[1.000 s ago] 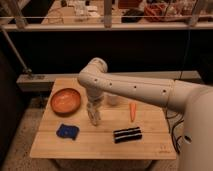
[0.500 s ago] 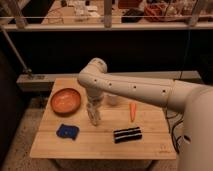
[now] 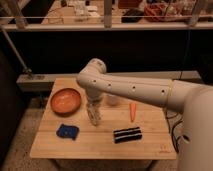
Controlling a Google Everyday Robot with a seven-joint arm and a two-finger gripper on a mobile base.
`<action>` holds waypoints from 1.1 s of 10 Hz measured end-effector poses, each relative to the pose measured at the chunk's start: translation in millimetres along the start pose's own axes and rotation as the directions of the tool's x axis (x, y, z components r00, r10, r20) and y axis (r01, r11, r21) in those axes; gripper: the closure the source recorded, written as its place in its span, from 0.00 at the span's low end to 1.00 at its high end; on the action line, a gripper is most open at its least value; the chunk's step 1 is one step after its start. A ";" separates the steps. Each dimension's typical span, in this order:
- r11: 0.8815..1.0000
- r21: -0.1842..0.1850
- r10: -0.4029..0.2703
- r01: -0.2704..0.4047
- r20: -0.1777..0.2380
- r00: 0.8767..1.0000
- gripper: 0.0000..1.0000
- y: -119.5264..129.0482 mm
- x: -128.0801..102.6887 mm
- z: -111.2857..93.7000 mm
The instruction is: Knock the bottle over
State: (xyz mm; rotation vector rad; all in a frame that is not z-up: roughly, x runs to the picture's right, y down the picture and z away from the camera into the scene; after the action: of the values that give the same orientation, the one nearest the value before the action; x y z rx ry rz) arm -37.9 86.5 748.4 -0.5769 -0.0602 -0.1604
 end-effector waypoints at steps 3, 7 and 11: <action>1.000 0.002 0.005 -0.005 -0.003 1.000 0.98 0.4 -2.1 -0.2; 1.000 0.005 0.019 -0.018 -0.008 1.000 0.98 1.4 -3.6 1.2; 1.000 0.006 0.026 -0.026 -0.012 1.000 0.98 2.7 -4.9 1.8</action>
State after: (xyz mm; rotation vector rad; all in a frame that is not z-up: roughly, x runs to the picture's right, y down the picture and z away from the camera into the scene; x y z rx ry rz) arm -42.3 90.3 748.0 -0.5707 -0.0410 -0.1387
